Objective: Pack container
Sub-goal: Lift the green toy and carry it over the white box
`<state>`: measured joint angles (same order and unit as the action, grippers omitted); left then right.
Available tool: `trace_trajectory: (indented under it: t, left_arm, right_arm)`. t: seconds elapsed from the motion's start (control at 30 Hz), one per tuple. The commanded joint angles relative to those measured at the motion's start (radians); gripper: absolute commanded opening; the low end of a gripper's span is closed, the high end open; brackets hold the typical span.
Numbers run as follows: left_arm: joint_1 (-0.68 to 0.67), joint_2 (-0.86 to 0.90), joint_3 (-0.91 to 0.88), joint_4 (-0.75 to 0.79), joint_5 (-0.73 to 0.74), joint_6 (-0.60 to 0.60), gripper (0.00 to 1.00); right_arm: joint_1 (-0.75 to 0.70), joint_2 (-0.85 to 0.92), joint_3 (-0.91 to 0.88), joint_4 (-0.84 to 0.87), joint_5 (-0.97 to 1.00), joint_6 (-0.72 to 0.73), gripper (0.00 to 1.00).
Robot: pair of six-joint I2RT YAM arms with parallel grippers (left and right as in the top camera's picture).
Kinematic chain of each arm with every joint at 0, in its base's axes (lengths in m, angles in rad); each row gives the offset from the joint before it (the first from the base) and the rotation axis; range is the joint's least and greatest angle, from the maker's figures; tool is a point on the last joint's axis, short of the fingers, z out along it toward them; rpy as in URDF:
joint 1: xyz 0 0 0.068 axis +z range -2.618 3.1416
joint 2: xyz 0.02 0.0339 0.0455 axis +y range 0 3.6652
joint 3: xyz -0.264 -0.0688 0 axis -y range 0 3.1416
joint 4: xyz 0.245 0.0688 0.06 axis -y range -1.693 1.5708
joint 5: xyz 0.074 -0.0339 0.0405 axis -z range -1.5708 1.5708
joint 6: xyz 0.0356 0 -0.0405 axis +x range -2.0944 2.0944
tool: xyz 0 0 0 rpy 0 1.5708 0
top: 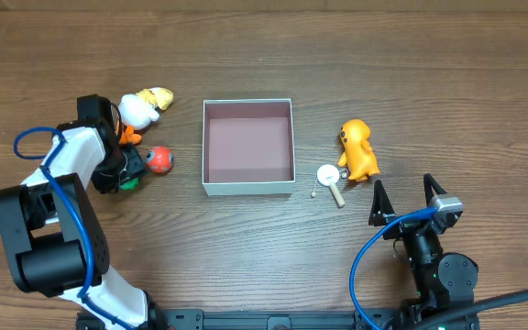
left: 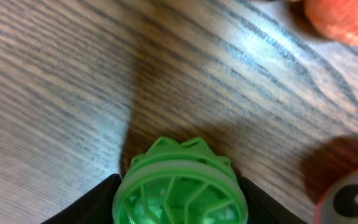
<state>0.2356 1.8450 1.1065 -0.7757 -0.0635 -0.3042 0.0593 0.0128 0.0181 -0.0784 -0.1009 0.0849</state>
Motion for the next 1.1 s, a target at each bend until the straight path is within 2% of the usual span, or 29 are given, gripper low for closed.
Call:
trace_trajectory:
  t: [0.0,0.2,0.33,0.77,1.07]
  left_arm:
    - [0.000,0.018,0.104,-0.068,0.012,0.013,0.58]
    - [0.000,0.018,0.229,-0.195,0.012,0.017,0.57]
    - [0.000,0.018,0.240,-0.214,0.018,0.020,0.52]
    - [0.000,0.017,0.281,-0.265,0.064,0.021,0.49]
    - [-0.043,0.017,0.516,-0.453,0.064,0.031,0.51]
  right_arm:
    - [-0.005,-0.010,-0.010,0.006,-0.006,-0.003,1.00]
    - [-0.005,-0.010,-0.010,0.006,-0.006,-0.003,1.00]
    - [-0.005,-0.010,-0.010,0.006,-0.006,-0.003,1.00]
    - [-0.005,-0.010,-0.010,0.006,-0.006,-0.003,1.00]
    - [-0.005,-0.010,-0.010,0.006,-0.006,-0.003,1.00]
